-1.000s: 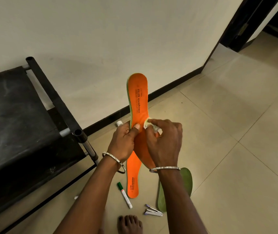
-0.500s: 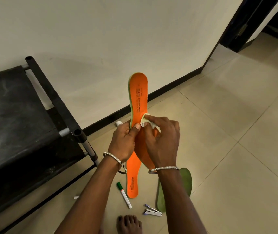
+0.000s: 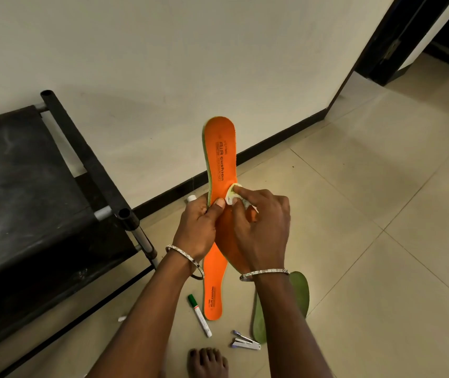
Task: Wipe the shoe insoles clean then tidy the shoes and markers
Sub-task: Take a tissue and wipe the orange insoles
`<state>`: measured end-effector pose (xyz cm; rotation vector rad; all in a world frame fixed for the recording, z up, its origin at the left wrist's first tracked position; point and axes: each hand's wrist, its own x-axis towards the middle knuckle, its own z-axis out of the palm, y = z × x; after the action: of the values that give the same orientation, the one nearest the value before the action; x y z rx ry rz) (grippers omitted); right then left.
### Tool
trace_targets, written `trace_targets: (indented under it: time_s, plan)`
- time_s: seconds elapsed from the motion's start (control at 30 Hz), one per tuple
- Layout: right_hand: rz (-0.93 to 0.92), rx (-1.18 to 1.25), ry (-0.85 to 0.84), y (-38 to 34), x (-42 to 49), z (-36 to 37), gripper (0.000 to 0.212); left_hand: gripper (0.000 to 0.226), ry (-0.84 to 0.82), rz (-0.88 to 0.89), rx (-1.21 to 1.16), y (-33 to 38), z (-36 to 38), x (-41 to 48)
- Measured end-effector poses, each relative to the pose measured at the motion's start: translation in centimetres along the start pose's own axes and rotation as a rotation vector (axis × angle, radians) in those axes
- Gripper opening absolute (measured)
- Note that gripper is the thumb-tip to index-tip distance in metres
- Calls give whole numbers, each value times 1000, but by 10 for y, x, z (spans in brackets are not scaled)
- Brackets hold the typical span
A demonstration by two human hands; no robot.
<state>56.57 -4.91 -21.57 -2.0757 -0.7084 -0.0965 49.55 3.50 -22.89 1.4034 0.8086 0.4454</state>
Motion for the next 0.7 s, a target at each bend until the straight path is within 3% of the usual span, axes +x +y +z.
trace_targets:
  time_s: [0.2,0.43,0.6,0.7]
  plan:
    - [169,-188,31,8,2,-4,34,22,21,41,47,0,-4,-1]
    - [-12,8,-6,1,-1,2,38,18,1,19,4,5,-2,-2]
    - [139,-225,-2,8,1,-4,39,28,46,16,11,4,-4,-2]
    - [144,-195,-45,16,1,-2,39,18,53,-16,-7,4,-8,-1]
